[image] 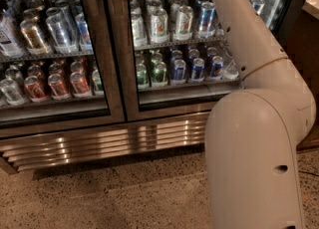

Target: Open right fridge door

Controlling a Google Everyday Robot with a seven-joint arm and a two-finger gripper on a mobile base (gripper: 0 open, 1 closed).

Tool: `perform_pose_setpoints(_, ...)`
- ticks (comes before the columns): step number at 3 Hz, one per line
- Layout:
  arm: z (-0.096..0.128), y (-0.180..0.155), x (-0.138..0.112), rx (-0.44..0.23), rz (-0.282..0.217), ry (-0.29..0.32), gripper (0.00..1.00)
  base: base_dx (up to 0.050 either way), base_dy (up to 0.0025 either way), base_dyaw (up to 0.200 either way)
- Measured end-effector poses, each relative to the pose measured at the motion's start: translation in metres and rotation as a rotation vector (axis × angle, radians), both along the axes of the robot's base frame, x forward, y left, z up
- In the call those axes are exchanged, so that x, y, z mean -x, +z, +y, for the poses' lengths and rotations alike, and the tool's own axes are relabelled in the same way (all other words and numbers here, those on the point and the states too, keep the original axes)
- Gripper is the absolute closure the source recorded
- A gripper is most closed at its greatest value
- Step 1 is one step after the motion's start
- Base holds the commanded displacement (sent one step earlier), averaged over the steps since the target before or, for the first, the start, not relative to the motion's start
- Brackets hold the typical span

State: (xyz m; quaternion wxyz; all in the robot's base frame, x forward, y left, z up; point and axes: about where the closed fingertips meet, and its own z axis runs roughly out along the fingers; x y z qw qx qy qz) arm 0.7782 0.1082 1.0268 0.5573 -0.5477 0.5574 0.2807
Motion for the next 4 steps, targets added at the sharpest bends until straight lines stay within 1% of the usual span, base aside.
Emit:
perform_pose_setpoints(1, 0.0000, 0.0000, 0.0000, 0.000, 0.000, 0.000, 0.10, 0.000, 0.00000, 0.000)
perform_pose_setpoints(2, 0.0001, 0.0000, 0.0000, 0.000, 0.000, 0.000, 0.00, 0.000, 0.00000, 0.000)
perform_pose_setpoints(3, 0.0001, 0.0000, 0.0000, 0.000, 0.000, 0.000, 0.19, 0.000, 0.00000, 0.000)
perform_pose_setpoints(4, 0.0001, -0.0001, 0.0000, 0.000, 0.000, 0.000, 0.42, 0.000, 0.00000, 0.000)
